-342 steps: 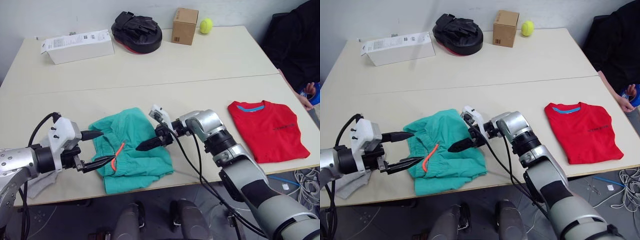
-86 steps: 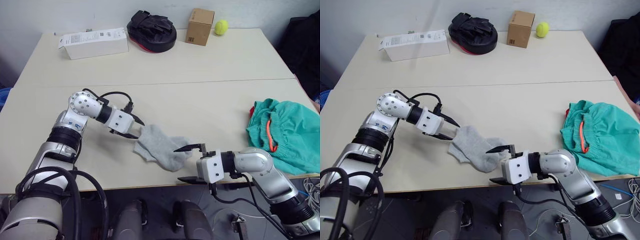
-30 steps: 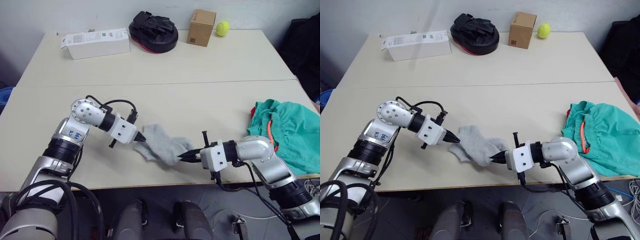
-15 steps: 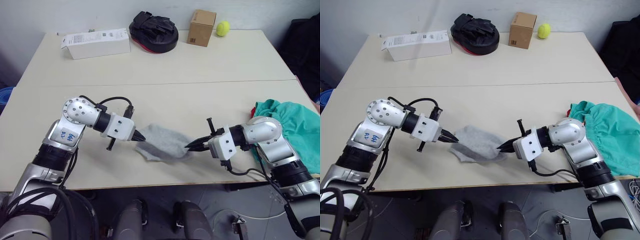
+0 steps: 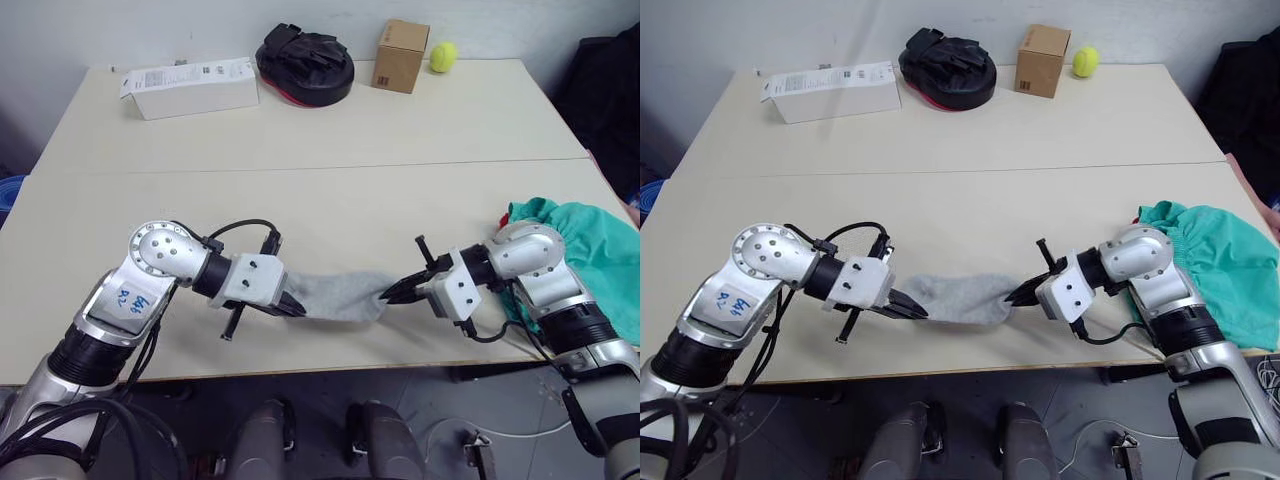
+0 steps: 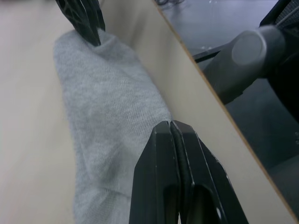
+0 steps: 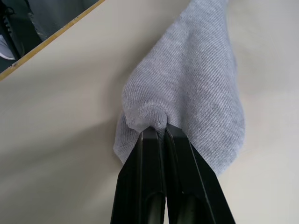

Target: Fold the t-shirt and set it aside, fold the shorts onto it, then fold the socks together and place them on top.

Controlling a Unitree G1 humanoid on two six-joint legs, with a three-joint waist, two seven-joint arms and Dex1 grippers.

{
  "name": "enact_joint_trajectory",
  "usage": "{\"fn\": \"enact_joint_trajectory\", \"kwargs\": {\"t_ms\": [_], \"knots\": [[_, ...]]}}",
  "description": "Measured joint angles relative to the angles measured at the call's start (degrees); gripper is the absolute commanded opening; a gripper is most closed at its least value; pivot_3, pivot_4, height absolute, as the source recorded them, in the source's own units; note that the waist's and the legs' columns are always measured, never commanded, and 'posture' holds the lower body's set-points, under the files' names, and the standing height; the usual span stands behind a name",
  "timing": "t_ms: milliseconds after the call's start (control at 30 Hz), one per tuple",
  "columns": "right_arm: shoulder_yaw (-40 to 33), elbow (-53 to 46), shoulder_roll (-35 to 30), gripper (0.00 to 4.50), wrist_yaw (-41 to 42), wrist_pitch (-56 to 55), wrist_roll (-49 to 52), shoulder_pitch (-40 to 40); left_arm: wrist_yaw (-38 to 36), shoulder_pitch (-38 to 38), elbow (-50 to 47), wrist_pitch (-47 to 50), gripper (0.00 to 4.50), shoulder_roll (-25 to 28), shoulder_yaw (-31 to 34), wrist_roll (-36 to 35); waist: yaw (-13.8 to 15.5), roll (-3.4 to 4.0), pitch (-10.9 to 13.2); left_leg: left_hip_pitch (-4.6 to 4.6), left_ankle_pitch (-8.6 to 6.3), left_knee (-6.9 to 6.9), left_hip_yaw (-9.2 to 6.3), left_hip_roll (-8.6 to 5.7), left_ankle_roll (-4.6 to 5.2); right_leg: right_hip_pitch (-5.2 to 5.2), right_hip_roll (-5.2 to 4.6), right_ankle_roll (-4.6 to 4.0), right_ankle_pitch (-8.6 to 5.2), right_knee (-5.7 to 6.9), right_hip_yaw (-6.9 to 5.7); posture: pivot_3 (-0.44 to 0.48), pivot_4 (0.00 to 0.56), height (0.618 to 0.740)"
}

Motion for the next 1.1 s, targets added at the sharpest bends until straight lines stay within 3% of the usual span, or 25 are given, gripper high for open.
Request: {"fn": "enact_joint_trajectory", "kwargs": {"t_ms": [133, 433, 467, 567, 733, 833, 933, 1100], "knots": [[0.59, 1.79, 0.46, 0.01, 0.46, -0.8, -0.12, -1.98, 2.63, 0.15, 2.69, -3.91, 0.0, -0.3, -0.82, 3.88, 0.09, 0.0, 0.0, -0.01, -0.01, 0.01, -0.01, -0.01, 0.01, 0.0, -0.04, 0.0, 0.0, -0.01, -0.01, 0.0, 0.15, 0.74], [4.08, 6.61, 0.44, 0.01, 1.57, -3.94, -1.41, -3.67, 2.94, 0.16, 3.58, -0.97, 0.0, -2.31, -0.76, 2.4, 0.08, 0.0, 0.0, -0.01, 0.0, 0.01, -0.01, 0.0, 0.01, 0.0, -0.05, 0.0, 0.0, 0.03, -0.03, 0.0, 0.15, 0.74], [4.33, 6.72, 0.44, 0.47, 1.59, -4.18, -1.51, -3.67, 3.03, 0.16, 3.39, -0.07, 0.0, -2.61, -0.76, 2.05, 0.09, 0.0, 0.0, -0.01, 0.0, 0.01, -0.02, 0.0, 0.01, 0.0, -0.05, 0.0, 0.0, 0.04, -0.03, 0.0, 0.15, 0.74], [4.33, 7.22, 0.43, 1.32, 1.54, -4.32, -1.91, -3.68, 3.55, 0.1, 3.06, 2.94, 0.6, -3.43, -0.05, 0.78, 0.12, 0.0, 0.0, -0.01, 0.0, 0.02, -0.02, -0.01, 0.01, 0.01, -0.06, 0.0, 0.0, 0.04, -0.03, 0.0, 0.15, 0.74], [4.15, 5.98, 0.05, 3.0, 1.26, -3.42, -0.95, -3.65, 2.45, -0.6, 1.1, 9.6, 2.15, -2.85, 2.32, -4.41, 0.05, 0.0, 0.0, -0.01, 0.0, 0.03, -0.03, 0.0, 0.0, 0.0, -0.06, 0.0, 0.0, 0.06, -0.02, 0.0, 0.15, 0.74], [2.92, 2.2, -2.06, 4.03, 1.02, -1.55, 1.32, -3.06, 0.65, -1.43, -0.41, 15.92, 3.1, 0.27, 5.57, -9.37, -0.07, 0.01, 0.01, -0.02, 0.0, 0.03, -0.09, 0.01, 0.0, 0.01, -0.07, 0.0, 0.0, 0.05, -0.04, 0.0, 0.15, 0.74], [0.61, -3.31, -4.46, 4.03, 0.3, 1.71, 3.8, -0.7, -0.27, -2.15, -0.67, 20.14, 3.1, 3.17, 8.13, -12.48, -0.01, 0.01, 0.01, -0.01, -0.01, 0.02, -0.16, 0.0, -0.01, 0.06, -0.09, 0.0, 0.0, 0.03, -0.08, 0.0, 0.15, 0.74], [-2.19, -15.22, -6.1, 4.03, -2.81, 9.37, 6.95, 6.31, 2.25, -4.34, 4.19, 27.45, 3.1, 3.04, 8.55, -12.66, 0.3, 0.01, 0.01, -0.02, -0.01, 0.03, -0.17, -0.03, -0.01, 0.07, -0.08, 0.0, 0.0, 0.02, -0.09, 0.0, 0.15, 0.74]]}}
